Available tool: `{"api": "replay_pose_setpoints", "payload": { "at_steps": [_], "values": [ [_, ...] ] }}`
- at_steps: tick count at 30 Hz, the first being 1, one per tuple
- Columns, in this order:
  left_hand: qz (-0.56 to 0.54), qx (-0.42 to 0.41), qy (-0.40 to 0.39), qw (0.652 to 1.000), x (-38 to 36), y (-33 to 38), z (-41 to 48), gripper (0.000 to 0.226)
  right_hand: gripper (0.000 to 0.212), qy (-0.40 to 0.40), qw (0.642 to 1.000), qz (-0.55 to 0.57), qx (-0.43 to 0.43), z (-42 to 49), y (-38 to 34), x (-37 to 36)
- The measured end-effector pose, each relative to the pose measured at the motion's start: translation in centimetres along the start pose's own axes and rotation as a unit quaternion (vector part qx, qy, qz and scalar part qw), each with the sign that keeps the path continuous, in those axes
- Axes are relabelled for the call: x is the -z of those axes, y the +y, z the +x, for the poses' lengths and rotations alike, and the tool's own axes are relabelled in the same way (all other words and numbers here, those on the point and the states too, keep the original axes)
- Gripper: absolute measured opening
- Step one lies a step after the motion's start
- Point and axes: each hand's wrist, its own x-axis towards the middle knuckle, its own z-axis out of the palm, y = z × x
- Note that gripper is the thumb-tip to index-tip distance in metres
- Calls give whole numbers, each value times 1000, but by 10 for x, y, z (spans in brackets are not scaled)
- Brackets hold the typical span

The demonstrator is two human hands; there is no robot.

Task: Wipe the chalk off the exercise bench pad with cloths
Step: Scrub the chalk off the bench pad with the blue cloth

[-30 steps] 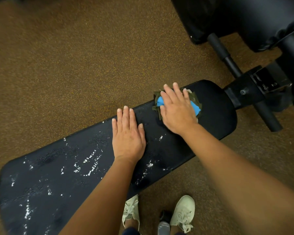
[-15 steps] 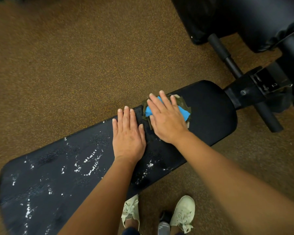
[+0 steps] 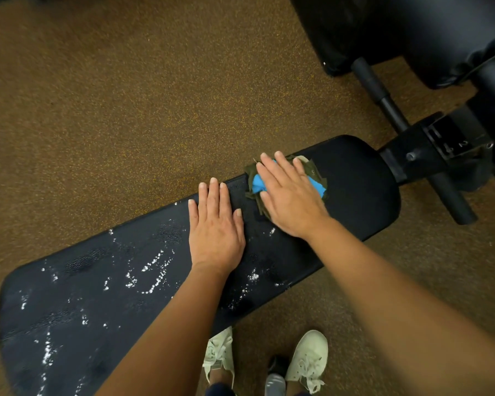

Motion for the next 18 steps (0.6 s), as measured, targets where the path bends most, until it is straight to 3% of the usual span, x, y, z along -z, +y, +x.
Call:
{"api": "replay_pose_setpoints", "payload": {
  "at_steps": [2,7,9,11,13,15,18],
  "values": [
    [-4,-1,2,1000,1,0,0,61,58,5,1000,14,1,-2,18,3],
    [1,-1,3,1000,1,0,-1,61,45,107,979,22,-174,21,12,1],
    [2,0,5,1000,0,0,-1,61,41,95,987,25,-130,24,-5,-1],
    [2,2,3,1000,-1,0,0,61,44,58,998,22,-15,17,-12,-8],
    [3,1,-1,1000,0,-1,0,62,48,30,999,8,43,9,0,-8],
    [2,-4,-9,1000,2,-1,0,62,49,38,999,-4,-1,10,20,-3],
    [-1,-11,-14,1000,3,-3,-1,63,51,53,989,1,-139,22,30,3]
  ]
}}
